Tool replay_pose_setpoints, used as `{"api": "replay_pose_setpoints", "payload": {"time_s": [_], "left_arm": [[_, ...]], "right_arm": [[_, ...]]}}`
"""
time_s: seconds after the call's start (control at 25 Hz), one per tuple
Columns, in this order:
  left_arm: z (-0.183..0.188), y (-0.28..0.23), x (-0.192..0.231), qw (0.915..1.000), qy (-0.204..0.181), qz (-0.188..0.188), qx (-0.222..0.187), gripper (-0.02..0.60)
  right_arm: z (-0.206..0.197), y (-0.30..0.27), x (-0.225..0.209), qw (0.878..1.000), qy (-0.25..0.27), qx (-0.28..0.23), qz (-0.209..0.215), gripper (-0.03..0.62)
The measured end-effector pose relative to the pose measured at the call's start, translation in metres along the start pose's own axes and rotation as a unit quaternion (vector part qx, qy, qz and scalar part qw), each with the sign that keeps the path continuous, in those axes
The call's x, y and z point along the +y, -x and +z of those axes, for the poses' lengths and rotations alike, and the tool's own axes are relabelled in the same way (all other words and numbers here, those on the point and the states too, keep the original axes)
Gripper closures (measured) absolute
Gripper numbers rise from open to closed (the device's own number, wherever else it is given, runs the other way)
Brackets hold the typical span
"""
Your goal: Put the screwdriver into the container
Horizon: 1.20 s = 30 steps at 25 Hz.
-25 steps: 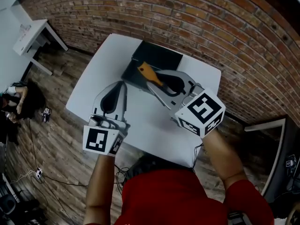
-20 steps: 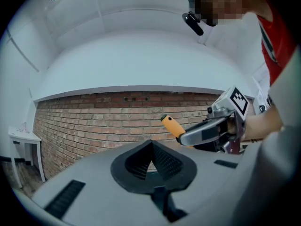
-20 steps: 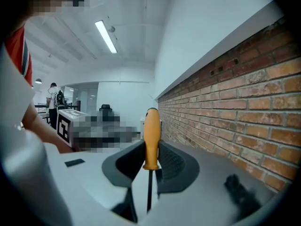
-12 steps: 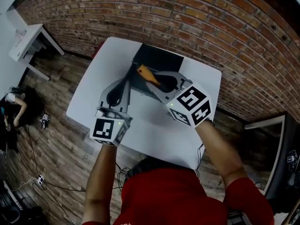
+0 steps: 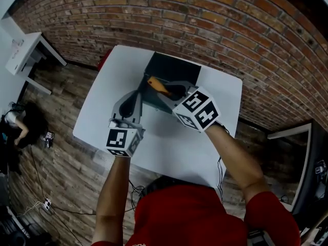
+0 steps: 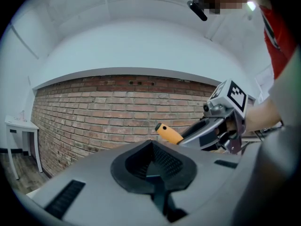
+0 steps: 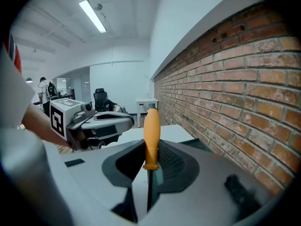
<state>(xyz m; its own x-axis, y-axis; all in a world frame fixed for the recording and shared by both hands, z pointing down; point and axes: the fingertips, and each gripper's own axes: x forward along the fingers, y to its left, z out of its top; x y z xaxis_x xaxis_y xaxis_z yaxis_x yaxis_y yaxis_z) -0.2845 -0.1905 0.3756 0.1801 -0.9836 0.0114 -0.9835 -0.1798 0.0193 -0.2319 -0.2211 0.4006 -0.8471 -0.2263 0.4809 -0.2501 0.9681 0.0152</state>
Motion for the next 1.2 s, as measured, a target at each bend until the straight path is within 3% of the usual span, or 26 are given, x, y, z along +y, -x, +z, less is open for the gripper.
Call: {"api": "replay_pose_setpoints", "payload": {"time_s": [0.4, 0.56, 1.2], "left_arm": [[-0.032, -0.021, 0.018, 0.9991, -0.009, -0.011, 0.040, 0.568], [-0.034, -0.035, 0.024, 0.9986, -0.023, -0.027, 0.038, 0.568], [-0.063, -0.063, 0.043, 0.9956, -0.025, -0.057, 0.069, 0.568]], "right_arm": [[-0.042, -0.050, -0.024, 0.996, -0.029, 0.082, -0.011, 0.499], [-0.054, -0.067, -0.031, 0.993, -0.031, 0.114, -0.011, 0.499], [-0.105, -0.120, -0.055, 0.973, -0.038, 0.226, -0.024, 0.499]]}}
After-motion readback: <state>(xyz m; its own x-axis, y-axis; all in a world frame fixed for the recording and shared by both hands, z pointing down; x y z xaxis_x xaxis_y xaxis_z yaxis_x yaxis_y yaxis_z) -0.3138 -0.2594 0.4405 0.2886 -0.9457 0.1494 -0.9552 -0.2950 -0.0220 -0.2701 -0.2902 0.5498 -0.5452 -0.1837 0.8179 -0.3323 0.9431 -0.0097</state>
